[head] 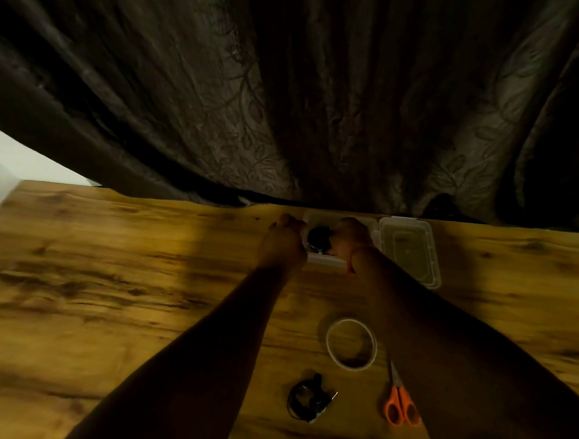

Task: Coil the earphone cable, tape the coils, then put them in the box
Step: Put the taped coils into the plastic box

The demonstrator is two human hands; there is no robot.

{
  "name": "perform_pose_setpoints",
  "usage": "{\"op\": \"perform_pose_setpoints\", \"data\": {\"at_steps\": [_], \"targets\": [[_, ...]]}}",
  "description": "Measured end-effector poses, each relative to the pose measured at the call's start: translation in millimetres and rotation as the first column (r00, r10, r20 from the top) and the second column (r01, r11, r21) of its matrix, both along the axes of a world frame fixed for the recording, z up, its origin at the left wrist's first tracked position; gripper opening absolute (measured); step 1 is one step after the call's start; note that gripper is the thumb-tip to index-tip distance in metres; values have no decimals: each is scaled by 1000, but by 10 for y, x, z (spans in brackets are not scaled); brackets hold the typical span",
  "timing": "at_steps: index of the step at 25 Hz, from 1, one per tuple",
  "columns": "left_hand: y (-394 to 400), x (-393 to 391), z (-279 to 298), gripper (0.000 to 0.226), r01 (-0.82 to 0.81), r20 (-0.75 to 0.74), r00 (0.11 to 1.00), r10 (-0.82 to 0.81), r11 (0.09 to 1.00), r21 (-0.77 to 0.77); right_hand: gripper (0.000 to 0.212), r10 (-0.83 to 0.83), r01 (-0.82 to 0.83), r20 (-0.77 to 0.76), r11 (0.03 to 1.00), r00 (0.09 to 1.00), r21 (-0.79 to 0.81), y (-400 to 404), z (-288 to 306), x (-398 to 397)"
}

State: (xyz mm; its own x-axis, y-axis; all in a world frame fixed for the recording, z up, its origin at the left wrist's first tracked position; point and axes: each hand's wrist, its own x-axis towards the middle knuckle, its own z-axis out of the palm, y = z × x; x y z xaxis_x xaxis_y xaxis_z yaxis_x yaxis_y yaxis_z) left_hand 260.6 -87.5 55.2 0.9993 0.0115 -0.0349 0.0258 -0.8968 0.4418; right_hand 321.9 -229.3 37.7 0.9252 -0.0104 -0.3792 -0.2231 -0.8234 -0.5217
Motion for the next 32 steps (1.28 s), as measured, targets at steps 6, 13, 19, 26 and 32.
{"op": "perform_pose_setpoints", "data": {"at_steps": [6,13,19,26,32], "targets": [[137,-405,29,28,-56,11,998,59,977,-205,26,204,-192,217,978,955,-77,-148,355,-232],[179,-1886,-14,19,-53,-373,927,-48,965,-256,9,372,-382,158,923,915,40,-421,438,-1735],[48,-2295,-50,31,27,-358,931,-77,989,-142,41,485,-490,-68,865,872,-105,-342,252,-2477],[-34,-2275,-265,43,62,-335,940,-67,998,-26,58,482,-469,18,860,876,-202,-213,56,-2672],[-16,-2175,-253,41,6,-420,904,-78,985,-172,55,400,-398,10,913,916,-90,-229,113,-2671]]}}
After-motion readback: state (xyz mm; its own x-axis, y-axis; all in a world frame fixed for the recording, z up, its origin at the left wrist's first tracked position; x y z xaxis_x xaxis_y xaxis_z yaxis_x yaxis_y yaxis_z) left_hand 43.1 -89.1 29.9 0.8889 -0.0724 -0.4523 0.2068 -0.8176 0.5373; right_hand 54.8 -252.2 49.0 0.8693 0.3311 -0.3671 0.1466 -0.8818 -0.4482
